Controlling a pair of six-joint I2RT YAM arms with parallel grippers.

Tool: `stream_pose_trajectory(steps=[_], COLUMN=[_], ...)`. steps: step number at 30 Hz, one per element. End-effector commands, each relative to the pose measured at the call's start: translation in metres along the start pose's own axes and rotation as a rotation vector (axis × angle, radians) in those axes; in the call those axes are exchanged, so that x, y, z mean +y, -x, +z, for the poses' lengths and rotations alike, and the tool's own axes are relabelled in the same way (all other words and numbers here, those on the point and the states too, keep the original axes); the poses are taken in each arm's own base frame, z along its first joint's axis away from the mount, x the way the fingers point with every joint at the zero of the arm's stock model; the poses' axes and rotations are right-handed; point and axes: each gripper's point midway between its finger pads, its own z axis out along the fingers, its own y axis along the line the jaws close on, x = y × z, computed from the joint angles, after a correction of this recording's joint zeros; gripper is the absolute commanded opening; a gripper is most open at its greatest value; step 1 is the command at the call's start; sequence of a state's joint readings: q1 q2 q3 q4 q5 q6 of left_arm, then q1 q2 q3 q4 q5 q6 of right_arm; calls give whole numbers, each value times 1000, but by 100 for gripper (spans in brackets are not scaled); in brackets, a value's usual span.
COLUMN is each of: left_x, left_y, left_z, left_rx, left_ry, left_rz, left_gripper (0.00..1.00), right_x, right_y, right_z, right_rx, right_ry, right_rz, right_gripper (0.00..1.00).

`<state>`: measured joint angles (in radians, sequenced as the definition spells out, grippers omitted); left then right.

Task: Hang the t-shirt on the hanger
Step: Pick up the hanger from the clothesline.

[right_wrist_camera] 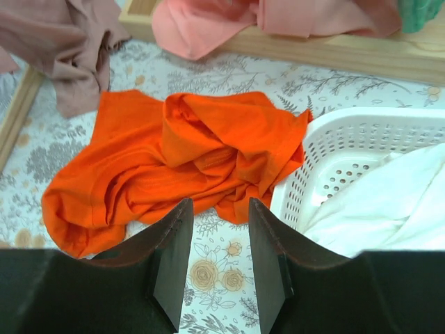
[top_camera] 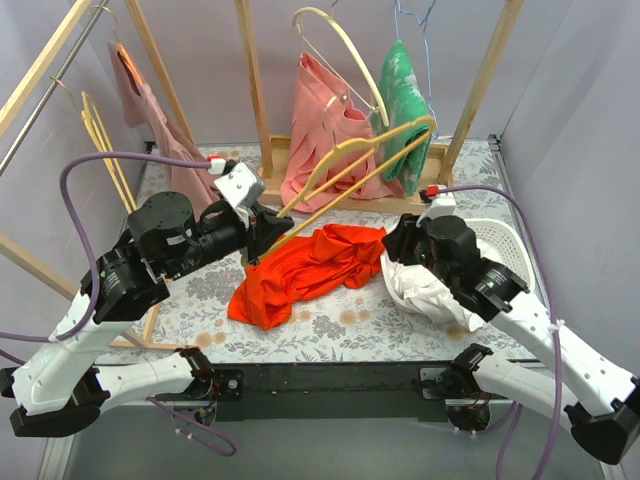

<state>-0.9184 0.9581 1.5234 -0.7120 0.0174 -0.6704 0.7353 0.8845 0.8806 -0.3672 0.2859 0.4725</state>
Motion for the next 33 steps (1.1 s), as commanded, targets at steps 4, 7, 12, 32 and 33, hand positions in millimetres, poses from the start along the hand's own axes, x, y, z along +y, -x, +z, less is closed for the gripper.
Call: stream_pose_trajectory(steps=[4, 7, 12, 32, 33], left_x=[-22, -23, -27, -35, -35], left_y=[-48, -61, -99, -155, -156], left_z=[-16, -24, -29, -11, -10], left_rx=[114, 144, 245, 419, 421], left_ry=[-115, -113, -122, -146, -146], left_rz=[-70, -98, -145, -199, -198], left_gripper=[0, 0, 0, 0, 0], right_x=[-19, -20, 5, 134, 137], right_y=[5, -5, 13, 114, 117], right_z=[-27, -28, -41, -56, -57], right_rx=[-87, -52, -106, -262, -268], right_ry=[-52, -50, 105, 618, 632], right_rz=[77, 81, 25, -207, -208], right_gripper=[46, 46, 49, 64, 64])
